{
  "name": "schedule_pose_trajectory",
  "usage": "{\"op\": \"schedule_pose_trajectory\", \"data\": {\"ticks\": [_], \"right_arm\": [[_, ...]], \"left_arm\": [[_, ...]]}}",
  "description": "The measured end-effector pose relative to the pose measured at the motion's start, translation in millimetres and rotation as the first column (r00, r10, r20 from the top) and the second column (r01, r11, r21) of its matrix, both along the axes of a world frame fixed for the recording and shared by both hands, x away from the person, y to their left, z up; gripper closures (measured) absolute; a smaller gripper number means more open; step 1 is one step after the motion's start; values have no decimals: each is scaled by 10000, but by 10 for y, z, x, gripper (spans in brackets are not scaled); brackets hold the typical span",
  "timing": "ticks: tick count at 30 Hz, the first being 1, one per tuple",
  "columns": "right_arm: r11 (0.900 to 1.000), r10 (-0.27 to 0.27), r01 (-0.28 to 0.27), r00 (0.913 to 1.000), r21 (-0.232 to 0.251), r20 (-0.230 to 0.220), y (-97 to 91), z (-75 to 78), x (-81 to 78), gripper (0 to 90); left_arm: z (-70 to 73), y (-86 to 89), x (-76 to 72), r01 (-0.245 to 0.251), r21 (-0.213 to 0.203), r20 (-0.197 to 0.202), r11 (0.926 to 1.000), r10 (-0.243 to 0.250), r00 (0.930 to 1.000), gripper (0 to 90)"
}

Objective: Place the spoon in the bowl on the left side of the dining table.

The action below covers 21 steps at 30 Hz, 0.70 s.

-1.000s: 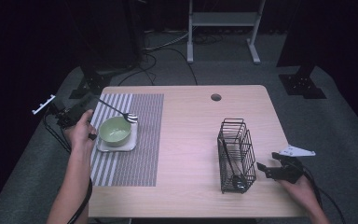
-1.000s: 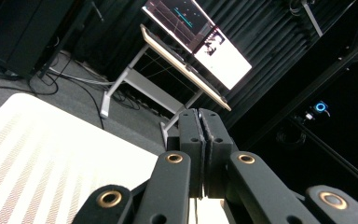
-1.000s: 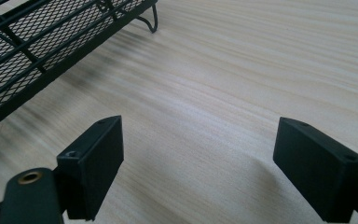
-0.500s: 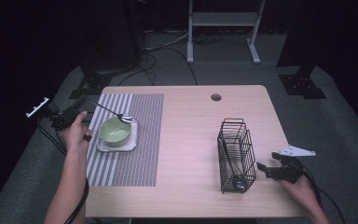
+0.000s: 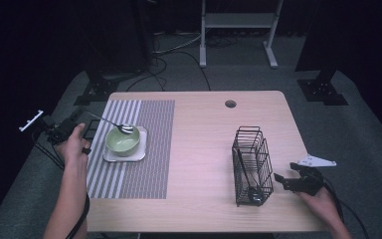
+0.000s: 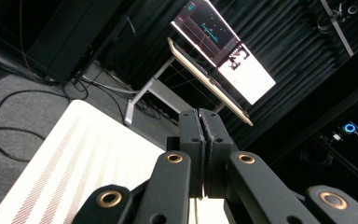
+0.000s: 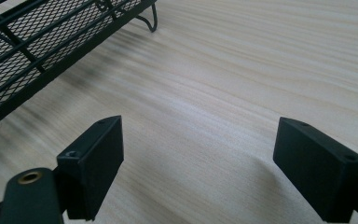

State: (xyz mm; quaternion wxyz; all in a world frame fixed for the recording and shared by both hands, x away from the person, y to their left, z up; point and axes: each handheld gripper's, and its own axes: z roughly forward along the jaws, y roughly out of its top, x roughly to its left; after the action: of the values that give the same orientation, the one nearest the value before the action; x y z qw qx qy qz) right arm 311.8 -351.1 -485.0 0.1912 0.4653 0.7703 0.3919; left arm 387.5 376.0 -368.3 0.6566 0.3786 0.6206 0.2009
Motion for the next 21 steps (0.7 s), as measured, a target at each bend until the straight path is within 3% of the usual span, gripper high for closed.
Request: {"op": "schedule_pose_trajectory", "data": {"ticks": [21], "right_arm": [[10000, 23, -23, 10000, -46, 3, 3, -2, 3, 149]], "left_arm": [[-198, 193, -97, -628, -23, -360, 9980, 626, 9974, 890]]}}
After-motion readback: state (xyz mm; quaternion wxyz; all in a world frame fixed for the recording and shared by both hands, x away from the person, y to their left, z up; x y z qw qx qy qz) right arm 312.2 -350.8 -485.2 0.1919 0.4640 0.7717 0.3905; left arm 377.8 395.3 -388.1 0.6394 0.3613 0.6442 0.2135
